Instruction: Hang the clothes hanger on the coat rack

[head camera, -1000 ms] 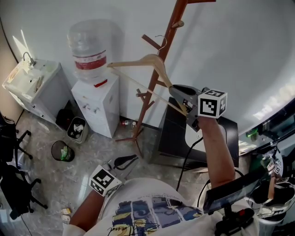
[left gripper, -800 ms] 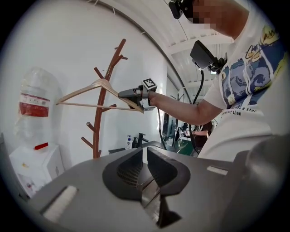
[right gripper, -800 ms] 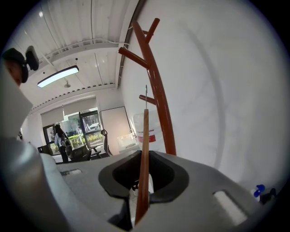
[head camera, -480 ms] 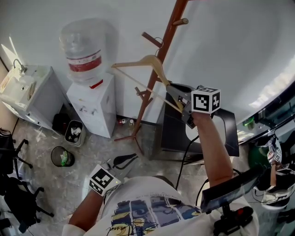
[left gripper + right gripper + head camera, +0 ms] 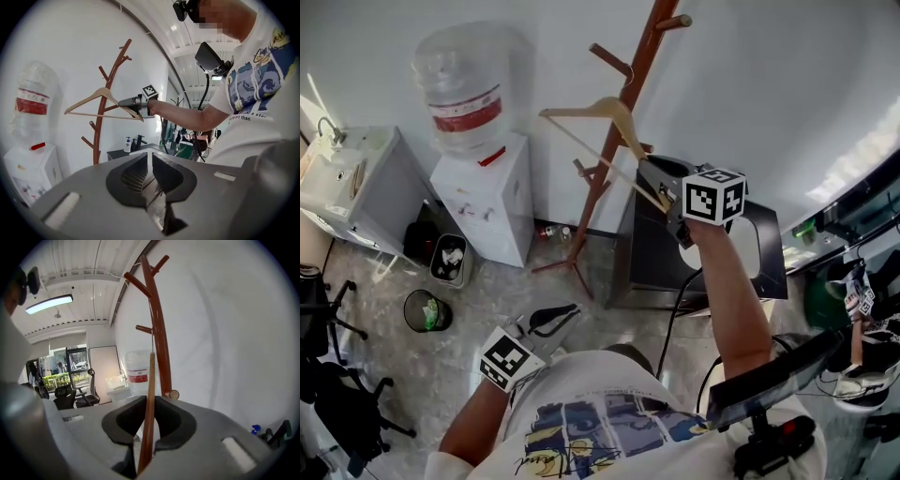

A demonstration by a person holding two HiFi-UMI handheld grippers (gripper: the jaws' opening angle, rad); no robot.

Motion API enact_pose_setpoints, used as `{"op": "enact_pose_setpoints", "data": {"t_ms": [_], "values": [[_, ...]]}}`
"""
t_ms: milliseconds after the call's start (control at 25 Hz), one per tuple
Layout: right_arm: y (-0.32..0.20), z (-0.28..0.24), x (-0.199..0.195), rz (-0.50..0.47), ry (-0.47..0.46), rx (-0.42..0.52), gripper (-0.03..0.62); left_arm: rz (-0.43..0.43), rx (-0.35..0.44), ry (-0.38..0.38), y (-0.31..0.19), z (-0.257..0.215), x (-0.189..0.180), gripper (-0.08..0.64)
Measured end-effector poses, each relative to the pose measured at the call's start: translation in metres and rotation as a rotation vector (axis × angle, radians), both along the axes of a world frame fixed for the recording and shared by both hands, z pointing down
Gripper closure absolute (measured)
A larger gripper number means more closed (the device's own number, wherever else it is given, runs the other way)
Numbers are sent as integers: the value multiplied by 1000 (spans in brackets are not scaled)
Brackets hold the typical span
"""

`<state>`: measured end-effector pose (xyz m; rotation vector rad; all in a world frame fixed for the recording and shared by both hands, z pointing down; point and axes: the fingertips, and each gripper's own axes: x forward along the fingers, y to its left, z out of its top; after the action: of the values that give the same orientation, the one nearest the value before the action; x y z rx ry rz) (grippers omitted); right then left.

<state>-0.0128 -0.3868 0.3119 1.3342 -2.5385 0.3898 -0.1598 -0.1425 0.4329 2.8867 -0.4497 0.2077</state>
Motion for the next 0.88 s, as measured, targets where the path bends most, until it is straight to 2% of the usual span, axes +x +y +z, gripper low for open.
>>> {"op": "enact_pose_setpoints", "data": {"t_ms": [440,560,880], "values": [[10,13,-6,19,70,85,512,-19,22,2,3,0,-8,525],[18,19,-3,25,80,93,472,-3,13,-4,4,0,-6,523],[55,33,9,43,76,91,462,52,3,-15,11,2,8,520]]}}
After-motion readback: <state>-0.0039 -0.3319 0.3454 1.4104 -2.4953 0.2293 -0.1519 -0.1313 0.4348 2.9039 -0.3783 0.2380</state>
